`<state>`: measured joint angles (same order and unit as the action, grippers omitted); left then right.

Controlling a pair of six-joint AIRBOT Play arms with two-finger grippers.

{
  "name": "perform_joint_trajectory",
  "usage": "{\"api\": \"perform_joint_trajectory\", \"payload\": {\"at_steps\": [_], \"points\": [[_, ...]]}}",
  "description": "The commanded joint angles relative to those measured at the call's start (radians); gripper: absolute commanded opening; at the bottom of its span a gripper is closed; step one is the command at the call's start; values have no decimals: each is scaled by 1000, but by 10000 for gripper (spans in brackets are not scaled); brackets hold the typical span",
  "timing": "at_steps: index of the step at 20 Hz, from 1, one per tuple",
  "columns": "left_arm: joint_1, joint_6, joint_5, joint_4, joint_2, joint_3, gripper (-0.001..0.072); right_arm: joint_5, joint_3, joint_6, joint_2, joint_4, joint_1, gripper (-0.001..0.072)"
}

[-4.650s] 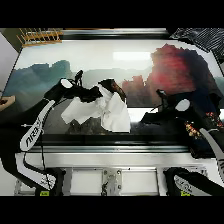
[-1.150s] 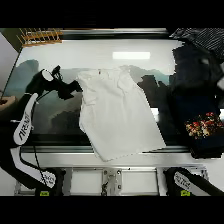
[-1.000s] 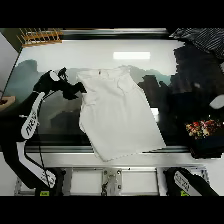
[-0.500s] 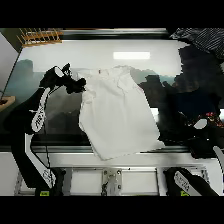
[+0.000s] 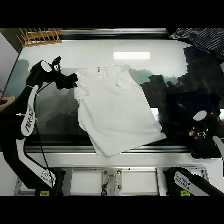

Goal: Fold the clothes and pants, and hang the long-sleeved shirts on hangers.

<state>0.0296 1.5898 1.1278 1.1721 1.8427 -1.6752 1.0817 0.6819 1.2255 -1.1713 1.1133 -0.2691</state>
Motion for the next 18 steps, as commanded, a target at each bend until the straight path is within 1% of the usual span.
{"api": "perform_joint_trajectory", "payload": {"at_steps": [1,3,6,7,9,12,13,14,15,16,17,18], "points": [[0,-39,48,124,-174,172,8,-4,319,91,-65,81,21,6],[-32,-41,52,135,-309,363,8,-4,554,126,-163,147,50,6],[-128,-37,48,124,-490,629,8,-4,877,157,-337,151,104,6],[-172,-37,46,90,-541,711,8,-5,960,170,-388,156,125,7],[-273,-37,21,19,-614,842,8,-13,1067,209,-458,179,163,7],[-430,-29,-71,-23,-669,944,9,-32,1107,220,-489,173,196,10],[-473,-26,-90,-28,-676,953,10,-25,1107,219,-489,172,203,46],[-509,-26,-99,-47,-678,954,226,-6,1107,219,-488,153,204,279],[-526,-19,-103,-76,-677,949,552,23,1107,219,-484,136,201,608],[-530,-10,-97,-90,-678,936,598,48,1107,219,-476,135,197,639],[-519,-7,-70,-97,-678,908,598,69,1107,219,-463,134,192,480],[-495,-4,-39,-92,-686,877,598,89,1106,218,-439,136,187,411]]}}
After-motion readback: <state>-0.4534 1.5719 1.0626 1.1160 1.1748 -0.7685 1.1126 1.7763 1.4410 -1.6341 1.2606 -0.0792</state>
